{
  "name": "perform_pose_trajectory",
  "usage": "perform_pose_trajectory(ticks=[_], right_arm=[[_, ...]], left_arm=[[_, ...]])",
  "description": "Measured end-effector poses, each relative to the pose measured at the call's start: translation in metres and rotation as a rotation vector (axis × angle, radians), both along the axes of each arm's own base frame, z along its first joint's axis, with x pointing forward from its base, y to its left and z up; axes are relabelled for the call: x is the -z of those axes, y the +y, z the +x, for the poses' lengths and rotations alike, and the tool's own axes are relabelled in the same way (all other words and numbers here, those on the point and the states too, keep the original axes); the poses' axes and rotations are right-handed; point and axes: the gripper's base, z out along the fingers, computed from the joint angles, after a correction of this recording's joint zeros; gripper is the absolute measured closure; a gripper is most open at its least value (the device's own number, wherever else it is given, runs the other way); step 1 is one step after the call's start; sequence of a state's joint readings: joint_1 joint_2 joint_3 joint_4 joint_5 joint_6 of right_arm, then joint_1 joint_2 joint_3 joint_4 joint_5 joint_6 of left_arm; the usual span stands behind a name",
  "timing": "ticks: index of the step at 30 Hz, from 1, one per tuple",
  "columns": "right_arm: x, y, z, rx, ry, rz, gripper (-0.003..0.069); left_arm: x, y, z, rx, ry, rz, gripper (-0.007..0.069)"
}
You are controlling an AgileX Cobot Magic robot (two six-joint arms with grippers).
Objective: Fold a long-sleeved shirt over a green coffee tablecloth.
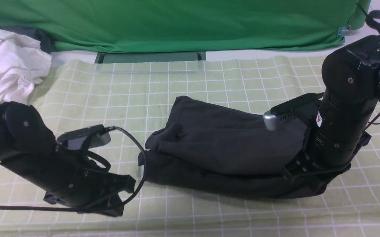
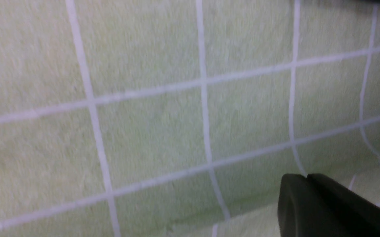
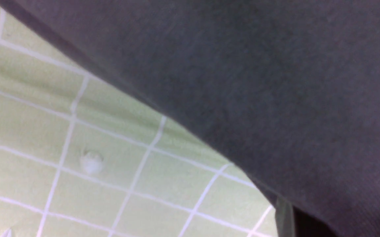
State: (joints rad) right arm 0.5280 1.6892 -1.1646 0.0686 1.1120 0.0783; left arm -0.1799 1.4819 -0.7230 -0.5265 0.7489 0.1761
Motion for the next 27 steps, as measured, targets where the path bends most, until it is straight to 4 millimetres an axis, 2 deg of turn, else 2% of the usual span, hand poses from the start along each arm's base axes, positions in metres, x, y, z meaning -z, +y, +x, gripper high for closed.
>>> perform_pose_trajectory(ticks=[3, 6, 8, 13, 18, 21, 24, 25, 26, 27], right_arm=[[0.0, 0.001, 0.002, 0.002, -0.019, 0.007, 0.0631], [0.0, 0.001, 0.002, 0.011, -0.026, 0.01, 0.063], [0.0, 0.001, 0.002, 0.015, -0.027, 0.011, 0.063], [0.0, 0.001, 0.002, 0.018, -0.028, 0.011, 0.063], [0.0, 0.001, 0.002, 0.018, -0.028, 0.012, 0.063], [0.0, 0.001, 0.002, 0.018, -0.028, 0.012, 0.063], [0.0, 0.001, 0.002, 0.019, -0.028, 0.012, 0.063], [0.0, 0.001, 0.003, 0.018, -0.03, 0.012, 0.063], [0.0, 0.001, 0.003, 0.018, -0.031, 0.011, 0.063], [0.0, 0.001, 0.003, 0.018, -0.032, 0.01, 0.063]], left_arm=[[-0.002, -0.001, 0.01, -0.024, -0.079, -0.012, 0.0603], [-0.004, -0.005, 0.025, -0.014, -0.127, -0.033, 0.0564], [-0.003, -0.007, 0.034, 0.0, -0.132, -0.041, 0.0517], [0.004, -0.014, 0.056, 0.041, -0.135, -0.053, 0.0326], [0.014, -0.025, 0.065, 0.083, -0.114, -0.061, 0.0207], [0.024, -0.037, 0.065, 0.109, -0.085, -0.064, 0.0189], [0.033, -0.048, 0.064, 0.143, -0.077, -0.054, 0.0221], [0.035, -0.053, 0.066, 0.155, -0.086, -0.048, 0.0302], [0.035, -0.053, 0.066, 0.154, -0.089, -0.047, 0.0314], [0.037, -0.054, 0.066, 0.155, -0.088, -0.046, 0.0375]])
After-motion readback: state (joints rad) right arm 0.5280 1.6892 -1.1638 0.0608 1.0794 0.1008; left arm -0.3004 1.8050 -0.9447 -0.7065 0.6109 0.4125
